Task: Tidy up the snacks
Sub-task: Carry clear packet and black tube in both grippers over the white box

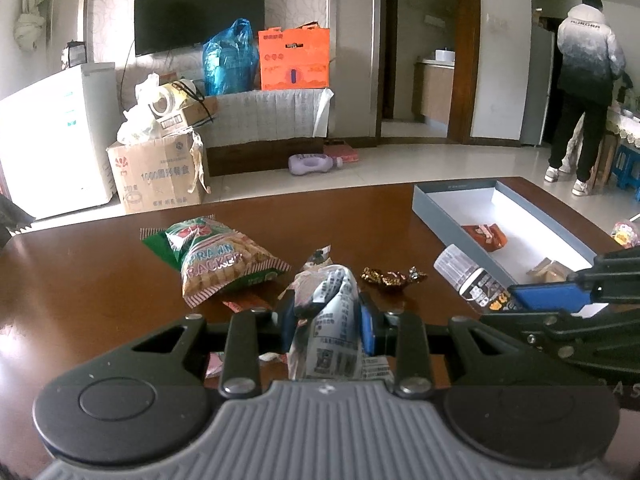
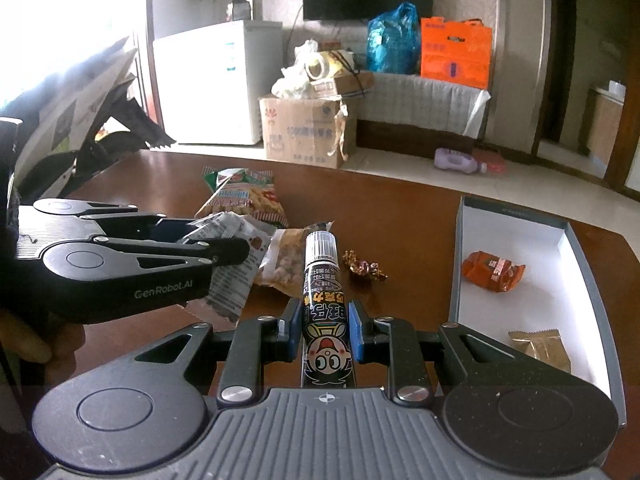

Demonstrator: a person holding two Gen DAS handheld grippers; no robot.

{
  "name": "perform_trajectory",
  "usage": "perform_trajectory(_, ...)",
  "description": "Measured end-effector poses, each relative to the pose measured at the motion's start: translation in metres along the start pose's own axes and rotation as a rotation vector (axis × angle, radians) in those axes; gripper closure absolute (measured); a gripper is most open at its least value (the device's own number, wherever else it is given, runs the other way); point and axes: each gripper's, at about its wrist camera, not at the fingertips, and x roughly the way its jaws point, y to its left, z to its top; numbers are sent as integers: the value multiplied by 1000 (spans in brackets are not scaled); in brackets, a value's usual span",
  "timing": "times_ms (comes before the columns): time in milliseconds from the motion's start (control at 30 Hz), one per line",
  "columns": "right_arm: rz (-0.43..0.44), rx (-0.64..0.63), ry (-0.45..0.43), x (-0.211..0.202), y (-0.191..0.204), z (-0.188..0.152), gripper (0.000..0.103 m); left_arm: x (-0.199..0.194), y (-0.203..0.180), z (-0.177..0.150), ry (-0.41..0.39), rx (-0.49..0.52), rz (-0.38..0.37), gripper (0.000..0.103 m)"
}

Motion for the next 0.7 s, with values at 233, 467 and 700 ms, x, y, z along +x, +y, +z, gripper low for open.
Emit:
perform_trajectory(233, -8, 23, -21, -4, -8, 3, 77, -1, -6, 7, -7, 16, -13, 74)
perform_trajectory(467, -56, 106, -71, -17, -43, 6, 77, 6, -31, 32, -34, 38, -49, 74)
perform_trajectory(700, -136, 205, -112, -28, -95, 3, 77, 25, -75, 64, -59, 66, -109, 74)
